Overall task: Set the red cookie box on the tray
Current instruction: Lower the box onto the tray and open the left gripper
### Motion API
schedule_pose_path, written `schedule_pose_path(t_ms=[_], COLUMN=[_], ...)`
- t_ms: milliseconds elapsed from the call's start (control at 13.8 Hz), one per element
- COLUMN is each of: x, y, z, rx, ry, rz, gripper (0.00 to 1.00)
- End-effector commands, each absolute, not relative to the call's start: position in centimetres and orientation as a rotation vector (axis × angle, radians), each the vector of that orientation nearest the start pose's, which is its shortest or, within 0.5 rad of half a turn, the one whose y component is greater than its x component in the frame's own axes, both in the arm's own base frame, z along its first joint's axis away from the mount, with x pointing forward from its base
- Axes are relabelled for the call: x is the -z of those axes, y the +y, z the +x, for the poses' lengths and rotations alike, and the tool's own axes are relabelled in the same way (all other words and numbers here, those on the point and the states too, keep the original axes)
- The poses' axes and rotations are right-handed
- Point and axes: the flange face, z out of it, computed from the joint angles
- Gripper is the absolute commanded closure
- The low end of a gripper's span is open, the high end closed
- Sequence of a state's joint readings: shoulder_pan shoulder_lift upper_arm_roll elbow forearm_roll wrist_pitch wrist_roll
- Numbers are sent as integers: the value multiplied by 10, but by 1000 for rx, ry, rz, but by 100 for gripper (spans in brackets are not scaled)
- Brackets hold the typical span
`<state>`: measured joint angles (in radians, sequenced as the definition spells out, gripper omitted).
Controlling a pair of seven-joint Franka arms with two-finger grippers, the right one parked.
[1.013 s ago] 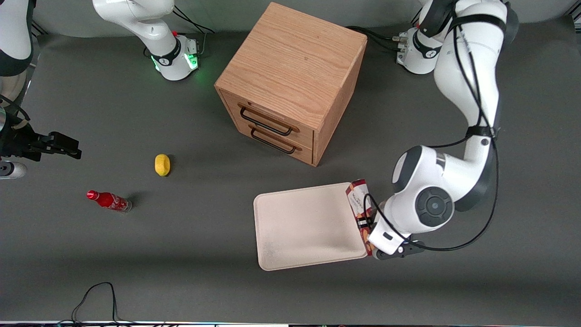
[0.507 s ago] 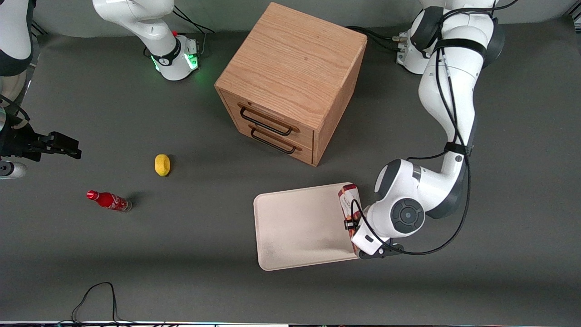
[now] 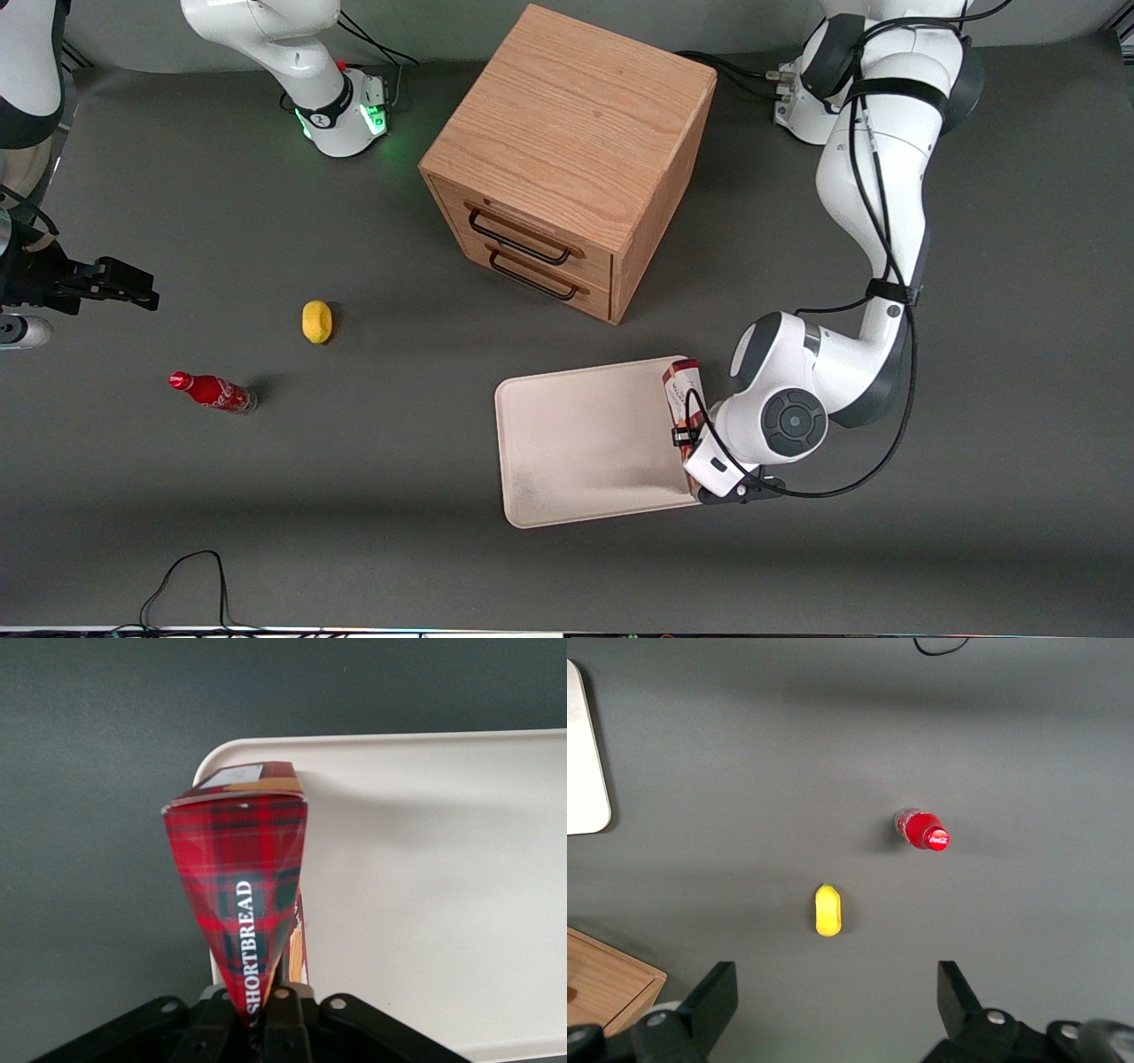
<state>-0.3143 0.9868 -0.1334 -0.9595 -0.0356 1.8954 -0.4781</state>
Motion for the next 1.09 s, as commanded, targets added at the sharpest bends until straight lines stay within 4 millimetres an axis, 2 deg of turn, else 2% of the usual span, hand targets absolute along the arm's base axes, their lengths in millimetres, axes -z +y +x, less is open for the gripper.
schedule_pose_path(t_ms=[0,507,651,724,796,1013], x=[-268,-267,-272,-286,-290,-332], y=[-304,-302,-301,-298,-290,-244], z=[719,720,720,721,719,710], rx=[-154,-143,-148,-130,-147,-219], ry=[-141,-155,-170,-181,-174,-112], rz=[-3240,-3243,-3233,-3226,-3212,-3171], gripper=[0,0,0,0,0,0])
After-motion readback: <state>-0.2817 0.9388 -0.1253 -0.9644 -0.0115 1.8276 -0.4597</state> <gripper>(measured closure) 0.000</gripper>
